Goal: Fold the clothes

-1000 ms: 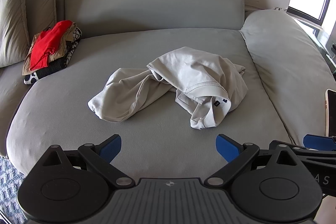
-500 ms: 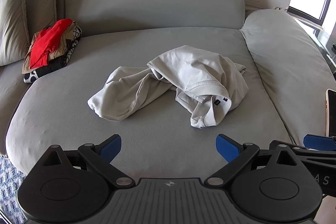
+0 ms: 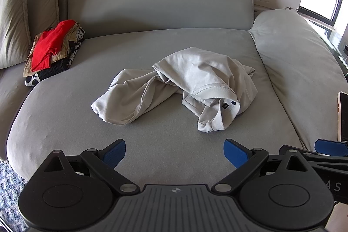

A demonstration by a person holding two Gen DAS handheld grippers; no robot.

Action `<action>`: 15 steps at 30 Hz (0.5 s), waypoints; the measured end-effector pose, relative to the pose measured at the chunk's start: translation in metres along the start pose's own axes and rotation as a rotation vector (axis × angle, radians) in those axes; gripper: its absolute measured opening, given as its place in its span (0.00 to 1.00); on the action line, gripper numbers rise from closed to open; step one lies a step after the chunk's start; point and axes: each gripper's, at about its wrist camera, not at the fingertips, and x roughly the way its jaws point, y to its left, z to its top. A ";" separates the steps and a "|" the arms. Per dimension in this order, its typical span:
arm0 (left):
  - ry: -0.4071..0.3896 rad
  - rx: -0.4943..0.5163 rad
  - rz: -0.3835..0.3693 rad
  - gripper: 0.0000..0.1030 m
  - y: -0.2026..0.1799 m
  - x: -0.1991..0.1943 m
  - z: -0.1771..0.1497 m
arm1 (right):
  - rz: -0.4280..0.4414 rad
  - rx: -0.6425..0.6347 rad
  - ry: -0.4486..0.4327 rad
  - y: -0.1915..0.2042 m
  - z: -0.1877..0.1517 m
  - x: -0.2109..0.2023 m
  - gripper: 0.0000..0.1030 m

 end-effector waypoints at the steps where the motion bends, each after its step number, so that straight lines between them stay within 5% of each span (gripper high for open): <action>1: 0.000 0.000 0.000 0.93 0.000 0.000 0.000 | 0.000 0.000 0.000 0.000 0.000 0.000 0.70; 15: 0.030 -0.054 0.043 0.98 0.015 0.013 -0.002 | 0.004 0.026 0.022 -0.001 0.001 0.009 0.72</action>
